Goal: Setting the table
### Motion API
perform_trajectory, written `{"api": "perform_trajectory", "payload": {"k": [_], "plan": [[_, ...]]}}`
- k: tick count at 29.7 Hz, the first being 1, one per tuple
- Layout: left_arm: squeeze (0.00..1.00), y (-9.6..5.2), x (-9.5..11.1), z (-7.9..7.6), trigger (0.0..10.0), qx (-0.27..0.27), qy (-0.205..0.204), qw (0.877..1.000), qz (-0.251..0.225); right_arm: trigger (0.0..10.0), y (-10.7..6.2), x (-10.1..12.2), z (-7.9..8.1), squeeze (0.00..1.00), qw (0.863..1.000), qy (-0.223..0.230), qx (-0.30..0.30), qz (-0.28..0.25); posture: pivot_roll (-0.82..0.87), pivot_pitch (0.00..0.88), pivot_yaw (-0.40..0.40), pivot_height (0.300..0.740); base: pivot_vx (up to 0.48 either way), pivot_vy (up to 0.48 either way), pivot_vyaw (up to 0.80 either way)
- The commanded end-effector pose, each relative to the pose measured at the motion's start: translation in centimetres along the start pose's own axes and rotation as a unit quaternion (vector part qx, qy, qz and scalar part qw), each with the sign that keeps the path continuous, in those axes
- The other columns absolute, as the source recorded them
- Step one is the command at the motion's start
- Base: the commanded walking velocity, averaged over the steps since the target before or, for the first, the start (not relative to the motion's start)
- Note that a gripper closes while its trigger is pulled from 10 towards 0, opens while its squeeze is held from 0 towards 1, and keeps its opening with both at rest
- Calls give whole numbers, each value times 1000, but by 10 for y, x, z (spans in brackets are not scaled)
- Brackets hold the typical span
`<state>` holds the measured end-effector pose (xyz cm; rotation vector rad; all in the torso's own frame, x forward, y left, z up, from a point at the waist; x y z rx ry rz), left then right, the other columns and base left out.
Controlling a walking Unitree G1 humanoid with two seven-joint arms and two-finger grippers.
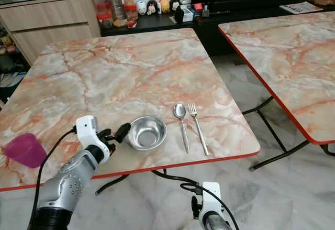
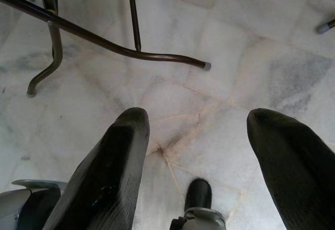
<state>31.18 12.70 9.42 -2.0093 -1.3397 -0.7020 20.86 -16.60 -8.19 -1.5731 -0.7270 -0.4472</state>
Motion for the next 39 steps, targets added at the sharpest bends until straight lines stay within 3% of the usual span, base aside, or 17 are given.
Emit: {"api": "perform_trajectory", "payload": {"k": [1, 10, 38, 39], "plan": [[0, 1, -1, 0, 10000, 0, 7, 1000, 8, 10000, 0, -1, 1, 0, 1000, -1, 2, 3, 80, 10, 61, 723, 0, 0, 0], [0, 1, -11, -4, 10000, -18, 16, 999, 33, 10000, 0, -2, 1, 0, 1000, 0, 3, 5, 79, 14, 62, 723, 0, 0, 0], [0, 5, -11, -13, 10000, -29, 40, 998, 48, 10000, -1, -4, 3, 0, 1000, 1, 2, 7, 69, 0, 74, 723, 0, 0, 0], [0, 6, -10, -13, 2510, -29, 40, 998, 47, 10000, -1, -4, 3, 0, 1000, 0, 3, 6, 68, 0, 75, 723, 0, 0, 0]]}}
Point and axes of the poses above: a point about 5 cm out from each wrist's last joint towards the gripper, its own y axis pointing out of the wrist towards the gripper, its own x axis along the axis of the wrist's last joint, z = x × y, the point moved 1 cm from there along y, pointing out of the wrist towards the gripper, and after that the axes turned 14 degrees about -y, right-handed, at the moved point
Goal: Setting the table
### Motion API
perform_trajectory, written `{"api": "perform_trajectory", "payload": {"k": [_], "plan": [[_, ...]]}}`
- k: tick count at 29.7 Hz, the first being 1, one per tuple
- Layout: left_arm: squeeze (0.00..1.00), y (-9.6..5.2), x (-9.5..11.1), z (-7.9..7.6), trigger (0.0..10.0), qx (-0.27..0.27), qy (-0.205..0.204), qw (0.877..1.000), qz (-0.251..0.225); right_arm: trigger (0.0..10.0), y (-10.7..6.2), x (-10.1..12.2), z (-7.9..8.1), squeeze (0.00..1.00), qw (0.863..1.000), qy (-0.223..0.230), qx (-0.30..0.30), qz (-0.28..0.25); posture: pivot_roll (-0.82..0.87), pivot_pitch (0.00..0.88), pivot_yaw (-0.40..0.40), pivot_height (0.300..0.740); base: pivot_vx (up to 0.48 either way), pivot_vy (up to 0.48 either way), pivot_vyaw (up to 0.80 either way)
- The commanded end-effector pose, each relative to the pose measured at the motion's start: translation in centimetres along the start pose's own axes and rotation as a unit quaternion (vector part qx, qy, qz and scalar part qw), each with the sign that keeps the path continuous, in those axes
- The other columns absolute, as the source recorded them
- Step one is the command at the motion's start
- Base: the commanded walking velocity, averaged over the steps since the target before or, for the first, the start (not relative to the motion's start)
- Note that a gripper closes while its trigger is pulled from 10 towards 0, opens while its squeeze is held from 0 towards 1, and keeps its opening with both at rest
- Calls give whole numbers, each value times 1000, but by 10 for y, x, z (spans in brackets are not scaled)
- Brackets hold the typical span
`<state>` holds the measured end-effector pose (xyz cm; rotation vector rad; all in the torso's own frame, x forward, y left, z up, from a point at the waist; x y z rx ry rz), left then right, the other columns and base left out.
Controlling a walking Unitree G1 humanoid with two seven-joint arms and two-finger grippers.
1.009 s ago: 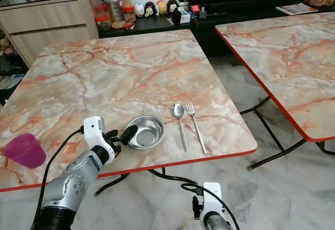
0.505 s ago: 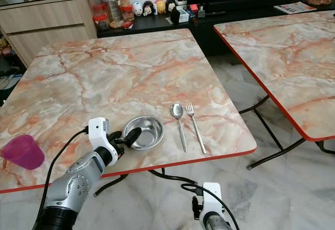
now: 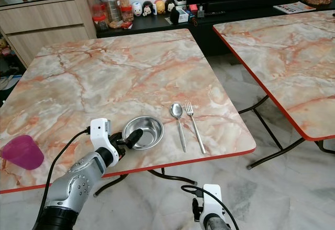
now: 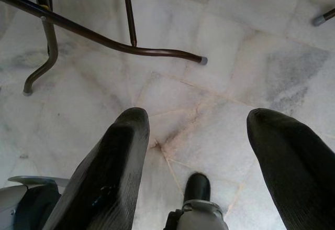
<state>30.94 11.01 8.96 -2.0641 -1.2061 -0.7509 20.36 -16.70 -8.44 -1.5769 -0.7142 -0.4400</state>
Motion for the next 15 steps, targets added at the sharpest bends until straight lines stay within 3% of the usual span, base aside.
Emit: {"api": "perform_trajectory", "payload": {"k": [1, 2, 13, 15], "plan": [[0, 2, 5, -3, 1765, -2, 14, 1000, 3, 10000, 1, 2, 3, 0, 1000, -1, 3, 0, 67, 0, 75, 723, 0, 0, 0], [0, 2, 5, -3, 235, -1, 14, 1000, 3, 10000, 1, 2, 3, 0, 1000, -1, 3, 0, 67, 0, 76, 723, 0, 0, 0], [0, 3, 3, -3, 0, -1, 27, 1000, 9, 10000, 1, 2, 4, 0, 1000, -6, 8, 0, 66, 0, 74, 723, 0, 0, 0], [0, 3, 1, -2, 0, 3, 52, 998, 19, 10000, 1, 4, 4, 0, 1000, -9, 10, -1, 66, 0, 72, 723, 0, 0, 0]]}}
Point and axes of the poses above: a point about 5 cm out from each wrist's last joint towards the gripper, its own y axis pointing out of the wrist towards the gripper, its own x axis along the axis of the wrist's last joint, z = x × y, the point moved 1 cm from there along y, pointing out of the wrist towards the gripper, and after that the axes turned 14 degrees about -y, right-handed, at the moved point
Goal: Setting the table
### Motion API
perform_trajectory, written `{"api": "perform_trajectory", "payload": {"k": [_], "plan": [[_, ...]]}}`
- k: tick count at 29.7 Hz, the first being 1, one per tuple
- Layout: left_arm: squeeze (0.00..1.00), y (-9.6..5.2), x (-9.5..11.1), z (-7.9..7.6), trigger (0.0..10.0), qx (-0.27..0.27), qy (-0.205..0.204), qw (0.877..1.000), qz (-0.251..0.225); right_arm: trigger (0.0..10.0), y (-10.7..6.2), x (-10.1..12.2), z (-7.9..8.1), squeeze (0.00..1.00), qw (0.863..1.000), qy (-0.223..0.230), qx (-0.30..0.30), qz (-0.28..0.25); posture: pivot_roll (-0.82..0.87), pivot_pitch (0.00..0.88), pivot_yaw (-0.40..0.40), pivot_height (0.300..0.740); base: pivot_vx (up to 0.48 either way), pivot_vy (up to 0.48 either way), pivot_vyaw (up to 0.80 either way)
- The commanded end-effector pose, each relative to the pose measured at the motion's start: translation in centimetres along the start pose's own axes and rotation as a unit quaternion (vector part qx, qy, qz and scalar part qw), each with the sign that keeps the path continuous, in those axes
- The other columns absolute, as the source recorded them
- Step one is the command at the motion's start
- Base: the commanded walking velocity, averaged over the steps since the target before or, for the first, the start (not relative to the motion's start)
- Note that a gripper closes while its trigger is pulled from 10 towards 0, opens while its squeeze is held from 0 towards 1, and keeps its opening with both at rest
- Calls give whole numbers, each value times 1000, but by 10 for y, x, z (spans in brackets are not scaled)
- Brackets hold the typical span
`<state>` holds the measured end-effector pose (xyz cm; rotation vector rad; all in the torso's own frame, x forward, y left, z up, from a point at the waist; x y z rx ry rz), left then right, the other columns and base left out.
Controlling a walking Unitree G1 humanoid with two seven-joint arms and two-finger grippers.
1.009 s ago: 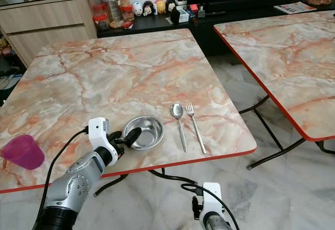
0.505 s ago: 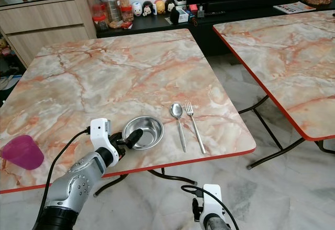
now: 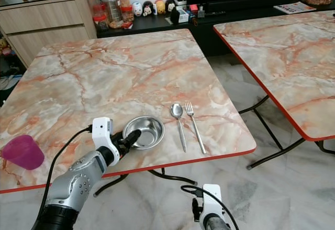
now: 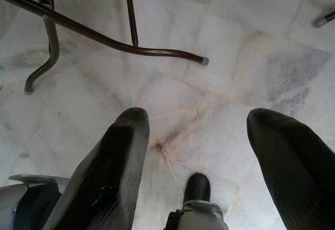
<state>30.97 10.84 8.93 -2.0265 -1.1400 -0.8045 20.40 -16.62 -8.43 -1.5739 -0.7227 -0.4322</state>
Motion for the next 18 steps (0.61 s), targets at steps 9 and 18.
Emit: {"api": "perform_trajectory", "payload": {"k": [9, 18], "plan": [[0, 3, 5, -2, 0, 2, 22, 1000, 4, 10000, 2, 5, 2, 0, 1000, -2, 5, -2, 70, 0, 71, 723, 0, 0, 0], [0, 1, 7, 2, 0, 15, 37, 999, 8, 10000, 1, 4, 4, 0, 1000, -1, 7, 0, 76, 0, 70, 723, 0, 0, 0]]}}
Point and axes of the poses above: a point about 5 cm out from each wrist's last joint towards the gripper, its own y axis pointing out of the wrist towards the gripper, its own x axis along the axis of the wrist's last joint, z = x × y, the point moved 1 cm from there along y, pointing out of the wrist towards the gripper, and after that the axes turned 14 degrees about -y, right-handed, at the moved point
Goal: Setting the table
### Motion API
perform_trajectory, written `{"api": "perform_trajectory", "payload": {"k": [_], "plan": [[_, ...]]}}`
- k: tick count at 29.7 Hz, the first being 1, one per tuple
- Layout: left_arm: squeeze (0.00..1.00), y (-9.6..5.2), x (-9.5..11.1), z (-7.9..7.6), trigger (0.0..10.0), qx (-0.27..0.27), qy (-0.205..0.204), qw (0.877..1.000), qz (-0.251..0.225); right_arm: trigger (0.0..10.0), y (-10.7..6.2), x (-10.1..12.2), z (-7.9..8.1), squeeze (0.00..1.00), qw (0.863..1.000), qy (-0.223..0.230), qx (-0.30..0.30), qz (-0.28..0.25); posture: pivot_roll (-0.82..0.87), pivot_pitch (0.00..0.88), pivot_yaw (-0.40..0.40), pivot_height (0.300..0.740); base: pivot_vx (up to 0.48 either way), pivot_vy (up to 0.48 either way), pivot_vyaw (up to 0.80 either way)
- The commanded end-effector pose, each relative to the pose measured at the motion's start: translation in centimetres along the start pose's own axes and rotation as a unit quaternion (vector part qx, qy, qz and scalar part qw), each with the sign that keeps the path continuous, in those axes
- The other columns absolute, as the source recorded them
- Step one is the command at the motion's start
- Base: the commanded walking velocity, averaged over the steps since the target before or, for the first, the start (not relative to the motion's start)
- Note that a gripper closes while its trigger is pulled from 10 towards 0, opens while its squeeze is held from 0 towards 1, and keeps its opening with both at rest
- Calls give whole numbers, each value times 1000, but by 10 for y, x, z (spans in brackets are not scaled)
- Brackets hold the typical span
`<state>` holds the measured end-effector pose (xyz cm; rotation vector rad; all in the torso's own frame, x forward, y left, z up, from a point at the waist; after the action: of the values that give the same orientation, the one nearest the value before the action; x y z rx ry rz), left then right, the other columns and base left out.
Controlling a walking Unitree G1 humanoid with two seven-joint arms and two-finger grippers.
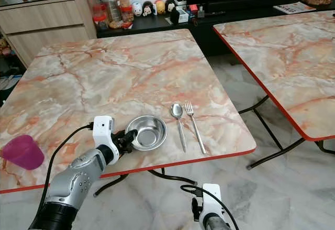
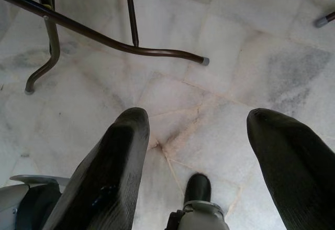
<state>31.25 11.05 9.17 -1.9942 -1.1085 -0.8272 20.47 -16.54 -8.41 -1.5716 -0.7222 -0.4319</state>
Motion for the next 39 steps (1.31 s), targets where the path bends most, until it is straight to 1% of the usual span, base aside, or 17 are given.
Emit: {"api": "perform_trajectory", "payload": {"k": [1, 10, 20, 21, 22, 24, 25, 26, 27, 29, 31, 32, 33, 35, 36, 37, 39], "plan": [[0, 0, 3, 2, 0, 8, 16, 1000, 3, 10000, 1, 3, 4, 0, 1000, -1, 6, 0, 76, 0, 70, 723, 0, 0, 0], [0, 0, 4, 3, 0, 12, 34, 999, 7, 10000, 1, 5, 4, 0, 1000, -1, 6, -1, 81, 0, 64, 723, 0, 0, 0], [0, -1, 4, 8, 0, 22, 9, 1000, -12, 10000, 2, 7, 2, 0, 1000, -5, 6, -3, 83, 0, 54, 723, 0, 0, 0], [0, -2, 3, 9, 0, 21, -6, 1000, -19, 10000, 2, 7, 2, 0, 1000, -5, 5, -3, 82, 1, 52, 723, 0, 0, 0], [0, -2, 3, 9, 0, 21, -6, 1000, -19, 10000, 2, 7, 2, 0, 1000, -5, 5, -3, 82, 1, 52, 723, 0, 0, 0], [0, -2, 2, 9, 0, 16, -24, 999, -25, 10000, 2, 7, 1, 0, 1000, -5, 4, -4, 80, 1, 50, 723, 0, 0, 0], [0, -2, 3, 9, 0, 10, -46, 998, -35, 10000, 2, 7, 0, 0, 1000, -4, 3, -4, 79, 1, 49, 723, 0, 0, 0], [0, -2, 3, 9, 0, 10, -46, 998, -35, 10000, 2, 7, 0, 0, 1000, -4, 3, -4, 79, 1, 49, 723, 0, 0, 0], [0, -2, 4, 8, 0, 4, -71, 996, -46, 10000, 2, 7, -1, 0, 1000, -4, 3, -3, 77, 1, 47, 723, 0, 0, 0], [0, -3, 6, 8, 0, -2, -103, 993, -62, 10000, 2, 6, -2, 0, 1000, -3, 2, -3, 75, 3, 46, 723, 0, 0, 0], [0, -5, 13, 9, 0, -8, -147, 985, -95, 10000, 2, 6, -3, 0, 1000, -5, 1, -2, 72, 1, 44, 723, 0, 0, 0], [0, -5, 13, 9, 0, -8, -147, 985, -95, 10000, 2, 6, -3, 0, 1000, -5, 1, -2, 72, 1, 44, 723, 0, 0, 0], [0, -6, 18, 8, 0, -19, -166, 979, -112, 10000, 2, 5, -3, 0, 1000, -5, 0, -2, 69, 0, 43, 723, 0, 0, 0], [0, -6, 18, 8, 0, -19, -166, 979, -112, 10000, 2, 5, -3, 0, 1000, -5, 0, -2, 69, 0, 43, 723, 0, 0, 0], [0, -7, 22, 6, 0, -33, -180, 975, -129, 10000, 1, 5, -4, 0, 1000, -7, 0, -1, 70, 0, 41, 723, 0, 0, 0], [0, -8, 25, 3, 2039, -45, -184, 972, -139, 10000, 1, 4, -5, 0, 1000, -8, -1, 0, 69, 0, 40, 723, 0, 0, 0], [0, -8, 26, 1, 2039, -52, -186, 971, -145, 10000, 1, 4, -6, 0, 1000, -9, -1, 0, 69, 0, 40, 723, 0, 0, 0]]}}
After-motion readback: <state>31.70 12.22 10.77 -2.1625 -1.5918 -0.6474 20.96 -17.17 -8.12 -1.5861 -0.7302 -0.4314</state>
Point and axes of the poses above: a point about 5 cm out from each wrist's last joint towards the gripper, its own y axis pointing out of the wrist towards the gripper, its own x axis along the axis of the wrist's last joint, z = x × y, the point moved 1 cm from there along y, pointing out of the wrist towards the gripper, and after that the axes turned 14 degrees about -y, right-handed, at the moved point
